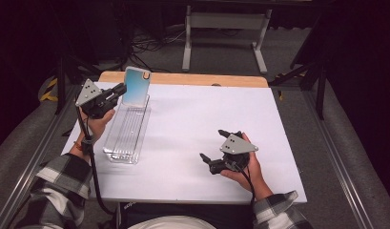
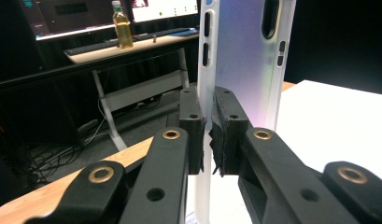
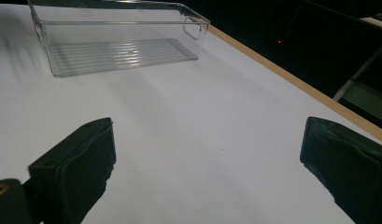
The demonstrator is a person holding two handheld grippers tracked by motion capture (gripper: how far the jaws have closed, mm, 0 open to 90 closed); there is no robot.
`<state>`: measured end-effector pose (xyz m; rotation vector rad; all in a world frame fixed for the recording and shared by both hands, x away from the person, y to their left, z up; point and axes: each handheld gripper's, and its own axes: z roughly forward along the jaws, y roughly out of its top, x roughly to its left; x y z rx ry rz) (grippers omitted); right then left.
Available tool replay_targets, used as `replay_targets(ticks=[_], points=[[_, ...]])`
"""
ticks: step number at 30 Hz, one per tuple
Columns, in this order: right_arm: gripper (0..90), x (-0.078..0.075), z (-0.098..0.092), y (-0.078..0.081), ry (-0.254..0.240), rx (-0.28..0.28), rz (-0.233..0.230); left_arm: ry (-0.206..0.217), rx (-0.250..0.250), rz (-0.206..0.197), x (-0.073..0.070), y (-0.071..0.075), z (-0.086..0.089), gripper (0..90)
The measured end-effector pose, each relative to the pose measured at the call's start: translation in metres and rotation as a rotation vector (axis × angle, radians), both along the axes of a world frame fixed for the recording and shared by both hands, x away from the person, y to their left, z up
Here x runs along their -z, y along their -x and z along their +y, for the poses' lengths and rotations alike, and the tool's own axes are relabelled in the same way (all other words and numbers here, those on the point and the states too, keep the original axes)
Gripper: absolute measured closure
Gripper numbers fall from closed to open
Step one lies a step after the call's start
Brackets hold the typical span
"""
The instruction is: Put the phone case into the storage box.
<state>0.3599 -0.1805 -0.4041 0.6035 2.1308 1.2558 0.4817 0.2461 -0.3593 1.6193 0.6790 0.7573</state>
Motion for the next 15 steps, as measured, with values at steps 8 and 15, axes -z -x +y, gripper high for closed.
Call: replay_targets(ticks=[8, 15], points=[[3.8, 0.002, 0.001, -0.001, 0.005, -0.004, 0.010, -0.003, -0.010, 0.020, 0.006, -0.012, 0.000, 83.7], [3.8, 0.004, 0.002, -0.002, 0.009, -0.008, 0.022, 0.003, -0.008, 0.033, 0.013, -0.025, 0.001, 83.7]])
